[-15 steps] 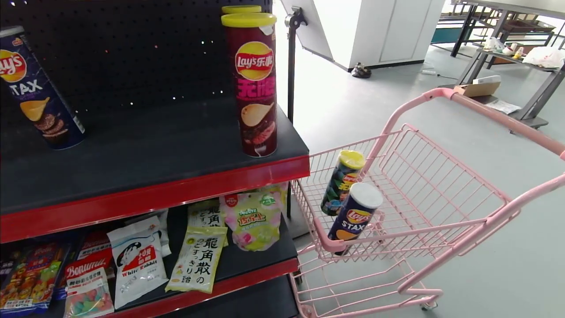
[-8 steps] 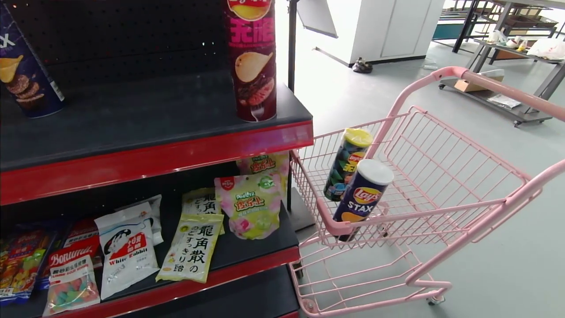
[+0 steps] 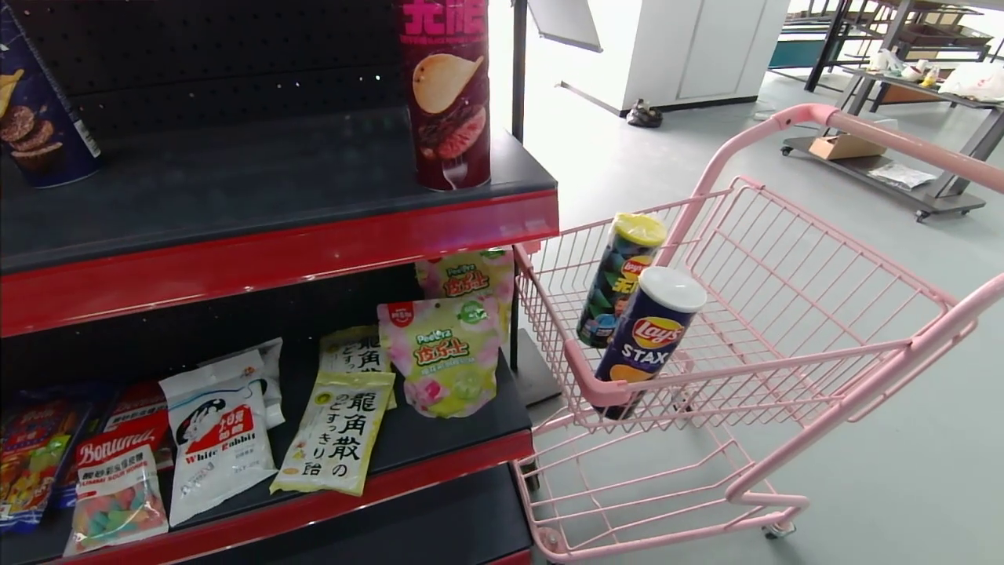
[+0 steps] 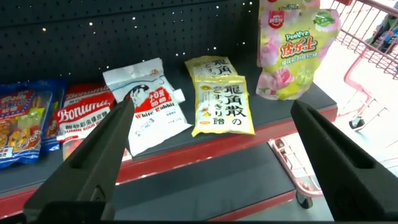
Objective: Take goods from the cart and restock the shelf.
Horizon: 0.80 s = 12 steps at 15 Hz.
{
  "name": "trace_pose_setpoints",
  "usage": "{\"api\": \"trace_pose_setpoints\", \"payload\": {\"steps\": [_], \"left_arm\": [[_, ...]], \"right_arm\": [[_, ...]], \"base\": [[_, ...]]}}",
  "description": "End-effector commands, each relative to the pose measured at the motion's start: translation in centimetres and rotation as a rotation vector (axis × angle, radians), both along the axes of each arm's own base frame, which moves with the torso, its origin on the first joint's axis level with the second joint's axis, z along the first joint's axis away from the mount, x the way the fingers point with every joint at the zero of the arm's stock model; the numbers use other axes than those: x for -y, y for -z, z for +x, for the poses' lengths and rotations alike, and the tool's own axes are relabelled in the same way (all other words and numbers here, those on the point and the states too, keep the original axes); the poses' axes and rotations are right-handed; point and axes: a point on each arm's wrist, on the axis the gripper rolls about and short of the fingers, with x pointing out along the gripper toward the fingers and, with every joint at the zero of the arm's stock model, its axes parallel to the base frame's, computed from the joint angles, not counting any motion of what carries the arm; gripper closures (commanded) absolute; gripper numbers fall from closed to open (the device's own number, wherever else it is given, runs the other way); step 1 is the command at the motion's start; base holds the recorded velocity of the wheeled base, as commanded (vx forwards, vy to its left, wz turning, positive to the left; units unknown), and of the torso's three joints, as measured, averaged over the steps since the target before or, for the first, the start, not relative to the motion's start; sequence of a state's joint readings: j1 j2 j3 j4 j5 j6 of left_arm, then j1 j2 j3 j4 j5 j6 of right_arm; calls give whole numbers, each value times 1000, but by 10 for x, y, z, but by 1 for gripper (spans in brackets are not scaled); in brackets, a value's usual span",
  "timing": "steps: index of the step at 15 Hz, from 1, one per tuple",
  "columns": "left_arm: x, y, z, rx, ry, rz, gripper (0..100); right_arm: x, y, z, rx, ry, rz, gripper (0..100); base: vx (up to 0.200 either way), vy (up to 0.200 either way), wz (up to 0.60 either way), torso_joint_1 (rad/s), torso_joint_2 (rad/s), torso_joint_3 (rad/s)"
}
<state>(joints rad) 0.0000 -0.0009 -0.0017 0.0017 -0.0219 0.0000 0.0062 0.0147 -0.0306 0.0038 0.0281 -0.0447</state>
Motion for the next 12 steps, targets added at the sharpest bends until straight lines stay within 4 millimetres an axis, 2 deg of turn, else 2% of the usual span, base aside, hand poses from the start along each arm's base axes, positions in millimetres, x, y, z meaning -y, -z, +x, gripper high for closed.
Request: {"api": "trace_pose_setpoints", "payload": {"steps": [1, 2, 3, 4, 5, 6, 7, 8, 12], "left_arm": [[0, 0, 0, -1, 0, 0, 0], [0, 0, 0, -1, 0, 2, 0], [0, 0, 0, -1, 0, 2, 0], [0, 0, 0, -1, 0, 0, 0], [0, 0, 0, -1, 0, 0, 0], [0, 0, 0, -1, 0, 0, 0], [0, 0, 0, -1, 0, 0, 0], [0, 0, 0, -1, 0, 2, 0], [0, 0, 0, -1, 0, 2, 0]], "right_arm": [[-1, -102, 25, -36, -45, 121, 0], [-3, -169, 70, -63, -75, 194, 0], [-9, -169, 96, -126, -148, 123, 0], [-16, -165, 111, -148, -208, 104, 0], [-16, -165, 111, -148, -208, 104, 0], [-35, -142, 157, -223, -282, 139, 0], [-45, -124, 185, -292, -295, 145, 0], [-57, -107, 203, -347, -330, 136, 0], [-74, -79, 232, -473, -419, 112, 0]], "base": [[0, 0, 0, 0, 0, 0], [0, 0, 0, 0, 0, 0], [0, 0, 0, 0, 0, 0], [0, 0, 0, 0, 0, 0], [0, 0, 0, 0, 0, 0], [0, 0, 0, 0, 0, 0], [0, 0, 0, 0, 0, 0], [0, 0, 0, 0, 0, 0], [0, 0, 0, 0, 0, 0]]}}
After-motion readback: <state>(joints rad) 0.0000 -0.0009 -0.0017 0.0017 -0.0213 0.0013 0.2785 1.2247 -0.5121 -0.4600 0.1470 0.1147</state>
